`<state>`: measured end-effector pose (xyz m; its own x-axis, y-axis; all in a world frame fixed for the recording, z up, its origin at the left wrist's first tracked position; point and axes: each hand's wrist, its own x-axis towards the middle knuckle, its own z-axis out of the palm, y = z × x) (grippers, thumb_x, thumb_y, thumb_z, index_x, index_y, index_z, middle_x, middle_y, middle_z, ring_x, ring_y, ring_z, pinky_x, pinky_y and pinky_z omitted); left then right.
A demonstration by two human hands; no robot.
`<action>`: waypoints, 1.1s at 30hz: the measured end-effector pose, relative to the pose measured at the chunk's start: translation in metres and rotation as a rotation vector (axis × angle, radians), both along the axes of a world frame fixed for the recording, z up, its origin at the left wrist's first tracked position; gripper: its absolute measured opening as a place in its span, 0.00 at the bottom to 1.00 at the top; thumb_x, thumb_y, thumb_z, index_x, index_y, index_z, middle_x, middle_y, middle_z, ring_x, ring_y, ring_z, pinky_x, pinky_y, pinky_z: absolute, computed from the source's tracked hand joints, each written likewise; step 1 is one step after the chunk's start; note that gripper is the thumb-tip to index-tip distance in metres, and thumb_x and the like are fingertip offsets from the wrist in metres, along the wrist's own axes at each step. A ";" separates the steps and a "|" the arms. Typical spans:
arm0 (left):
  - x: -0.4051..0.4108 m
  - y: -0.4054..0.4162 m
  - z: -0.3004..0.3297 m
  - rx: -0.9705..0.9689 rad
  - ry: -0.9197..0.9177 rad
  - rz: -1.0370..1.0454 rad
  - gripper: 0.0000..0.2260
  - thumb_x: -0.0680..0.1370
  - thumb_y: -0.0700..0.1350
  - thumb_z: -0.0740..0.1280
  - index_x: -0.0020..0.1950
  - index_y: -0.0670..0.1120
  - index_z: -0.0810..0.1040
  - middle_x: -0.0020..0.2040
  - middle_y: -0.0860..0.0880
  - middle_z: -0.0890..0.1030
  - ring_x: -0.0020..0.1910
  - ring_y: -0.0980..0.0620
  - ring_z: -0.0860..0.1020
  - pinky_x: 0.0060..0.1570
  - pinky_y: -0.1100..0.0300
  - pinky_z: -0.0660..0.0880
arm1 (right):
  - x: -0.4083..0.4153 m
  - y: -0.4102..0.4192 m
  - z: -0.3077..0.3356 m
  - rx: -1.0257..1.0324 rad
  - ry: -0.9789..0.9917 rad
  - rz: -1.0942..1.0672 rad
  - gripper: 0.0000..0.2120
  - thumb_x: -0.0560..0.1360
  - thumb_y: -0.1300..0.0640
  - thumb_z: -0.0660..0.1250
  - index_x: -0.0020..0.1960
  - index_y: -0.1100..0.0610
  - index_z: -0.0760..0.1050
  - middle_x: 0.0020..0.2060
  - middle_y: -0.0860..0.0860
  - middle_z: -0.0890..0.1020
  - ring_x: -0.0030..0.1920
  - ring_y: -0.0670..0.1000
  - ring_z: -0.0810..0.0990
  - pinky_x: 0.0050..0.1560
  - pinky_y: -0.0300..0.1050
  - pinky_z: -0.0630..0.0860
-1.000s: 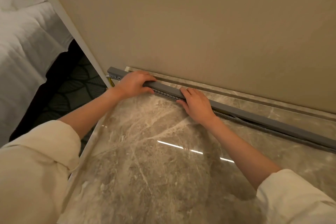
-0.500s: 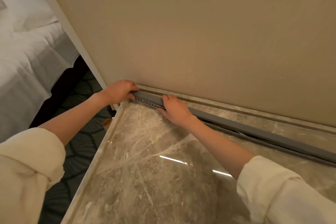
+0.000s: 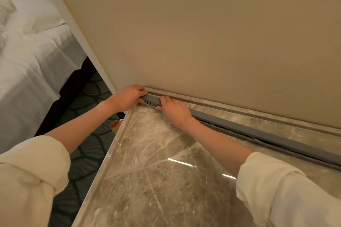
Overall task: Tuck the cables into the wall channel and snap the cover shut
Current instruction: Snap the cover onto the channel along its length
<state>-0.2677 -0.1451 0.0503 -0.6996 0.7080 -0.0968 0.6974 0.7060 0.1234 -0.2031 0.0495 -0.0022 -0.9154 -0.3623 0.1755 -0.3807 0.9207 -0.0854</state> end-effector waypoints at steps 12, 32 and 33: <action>0.001 -0.028 -0.015 0.110 0.057 0.113 0.20 0.76 0.50 0.67 0.64 0.41 0.72 0.58 0.40 0.77 0.57 0.42 0.74 0.59 0.50 0.72 | 0.001 0.001 0.002 0.056 0.018 0.029 0.17 0.82 0.48 0.52 0.57 0.61 0.69 0.47 0.57 0.80 0.41 0.57 0.81 0.33 0.48 0.70; -0.031 -0.027 0.002 0.189 -0.397 0.277 0.15 0.70 0.44 0.74 0.55 0.45 0.78 0.53 0.45 0.78 0.53 0.47 0.75 0.55 0.53 0.73 | -0.025 0.004 0.032 -0.183 -0.454 -0.011 0.16 0.76 0.46 0.64 0.50 0.60 0.73 0.47 0.58 0.81 0.47 0.59 0.79 0.39 0.45 0.68; -0.031 -0.028 0.002 0.189 -0.394 0.276 0.15 0.70 0.44 0.74 0.55 0.45 0.78 0.53 0.45 0.79 0.53 0.47 0.75 0.55 0.53 0.73 | -0.026 0.004 0.032 -0.184 -0.467 -0.015 0.16 0.76 0.46 0.64 0.50 0.60 0.74 0.47 0.58 0.81 0.47 0.59 0.78 0.39 0.45 0.68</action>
